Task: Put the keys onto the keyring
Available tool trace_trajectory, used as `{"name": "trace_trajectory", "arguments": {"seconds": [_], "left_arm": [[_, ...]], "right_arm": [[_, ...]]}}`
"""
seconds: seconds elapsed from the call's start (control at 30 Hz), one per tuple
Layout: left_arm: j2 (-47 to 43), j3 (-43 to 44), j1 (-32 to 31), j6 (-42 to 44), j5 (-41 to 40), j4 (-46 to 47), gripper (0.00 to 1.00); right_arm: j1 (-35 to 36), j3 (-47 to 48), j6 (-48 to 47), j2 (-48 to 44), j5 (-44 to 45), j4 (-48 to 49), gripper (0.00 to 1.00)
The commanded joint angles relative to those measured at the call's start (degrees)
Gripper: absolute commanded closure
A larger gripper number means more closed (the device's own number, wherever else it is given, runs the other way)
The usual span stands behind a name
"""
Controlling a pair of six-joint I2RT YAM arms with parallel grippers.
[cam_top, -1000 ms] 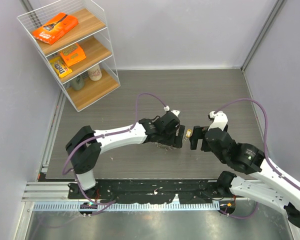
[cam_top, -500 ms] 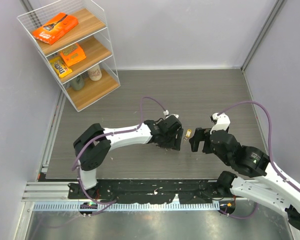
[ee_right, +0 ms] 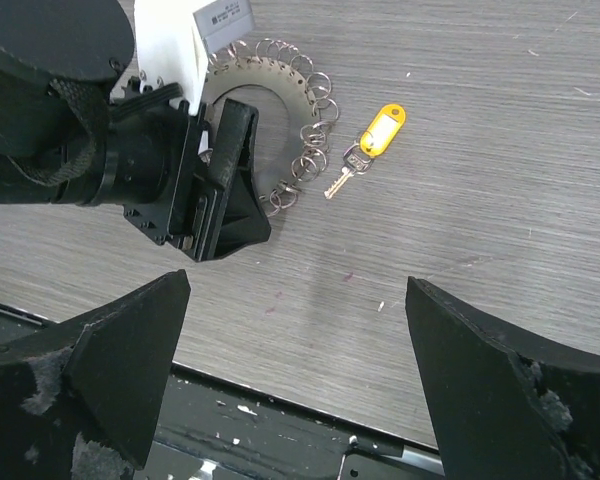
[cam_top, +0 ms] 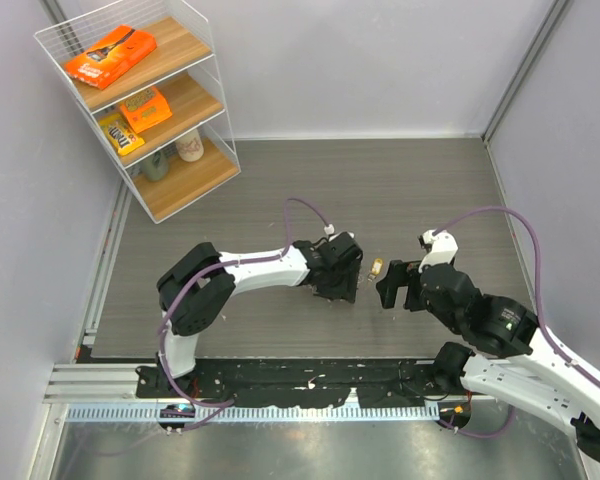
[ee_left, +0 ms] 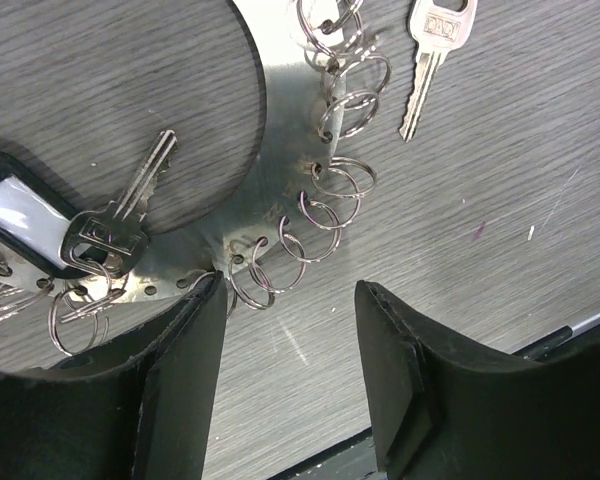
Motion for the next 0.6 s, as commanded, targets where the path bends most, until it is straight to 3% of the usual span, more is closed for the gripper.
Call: {"name": "trace_trajectory", "arguments": {"seconds": [0.0,0.4,0.57], "left_arm": [[0.6,1.9,0.9,-0.8,1.8,1.2,0.43],[-0.2,-0.8,1.5,-0.8,2.7,2.8,0.73],[-1.2,-3.5,1.9,-0.7,3.0,4.2,0.9]], "right_arm": [[-0.1,-1.2,0.1,-0.5,-1.3,3.2,0.03],[-0.1,-0.9,-0.3,0.0,-1.8,3.9,0.03],[-0.1,-0.9,-0.3,0.2,-2.1,3.7,0.03]]}}
